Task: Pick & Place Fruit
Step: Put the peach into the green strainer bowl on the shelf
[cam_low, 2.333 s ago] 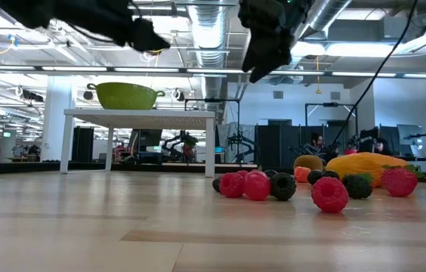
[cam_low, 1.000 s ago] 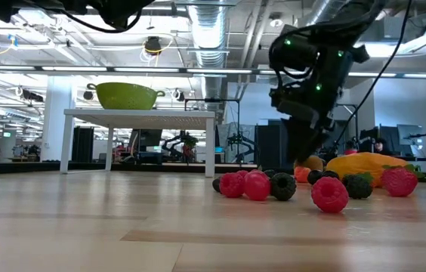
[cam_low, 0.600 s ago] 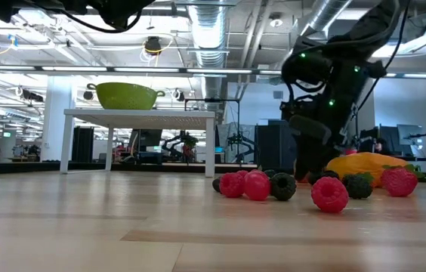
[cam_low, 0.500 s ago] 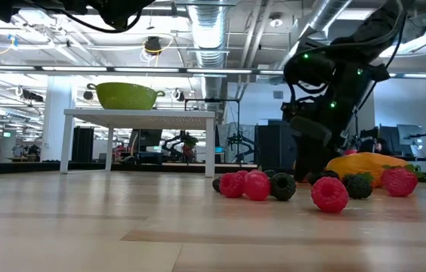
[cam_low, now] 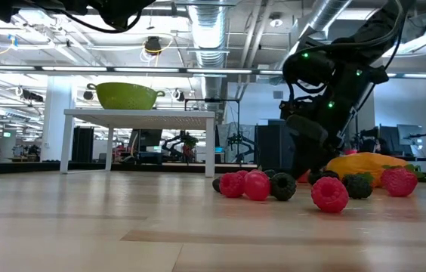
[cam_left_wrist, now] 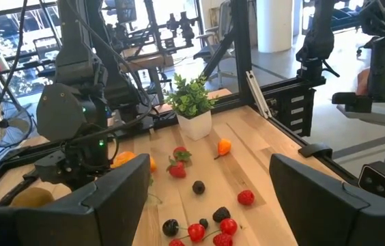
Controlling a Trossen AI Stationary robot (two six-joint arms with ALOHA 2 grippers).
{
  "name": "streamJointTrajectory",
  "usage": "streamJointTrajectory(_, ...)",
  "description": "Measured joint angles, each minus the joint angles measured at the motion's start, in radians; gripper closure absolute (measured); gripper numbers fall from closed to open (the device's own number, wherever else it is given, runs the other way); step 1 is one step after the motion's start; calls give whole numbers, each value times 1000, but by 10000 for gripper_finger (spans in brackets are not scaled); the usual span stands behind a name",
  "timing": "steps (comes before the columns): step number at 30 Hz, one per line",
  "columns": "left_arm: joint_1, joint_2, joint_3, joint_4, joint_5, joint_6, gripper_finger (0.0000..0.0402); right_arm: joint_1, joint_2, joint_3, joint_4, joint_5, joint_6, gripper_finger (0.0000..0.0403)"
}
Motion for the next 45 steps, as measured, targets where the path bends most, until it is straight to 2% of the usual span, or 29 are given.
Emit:
streamJointTrajectory(6,0,0,0,0,0,0,108,0,0,0,1,0,0,298)
streamJointTrajectory(9,0,0,0,0,1,0,108,0,-1,0,1,-2,-4,320)
streamJointTrajectory(17,0,0,0,0,3,0,108,0,-1,0,-1,-2,-8,306)
streamJointTrajectory(24,0,0,0,0,-5,0,108,18,-1,0,24,-28,-35,316)
streamJointTrajectory(30,0,0,0,-1,-99,2,108,76,-1,0,186,-130,-92,316)
streamJointTrajectory(36,0,0,0,-1,-106,-143,108,169,-1,14,395,-181,-124,316)
streamJointTrajectory(39,0,0,0,-1,-106,-164,108,208,-1,57,466,-180,-145,316)
streamJointTrajectory(45,-10,95,0,-3,-112,179,108,244,-2,176,489,-177,-260,316)
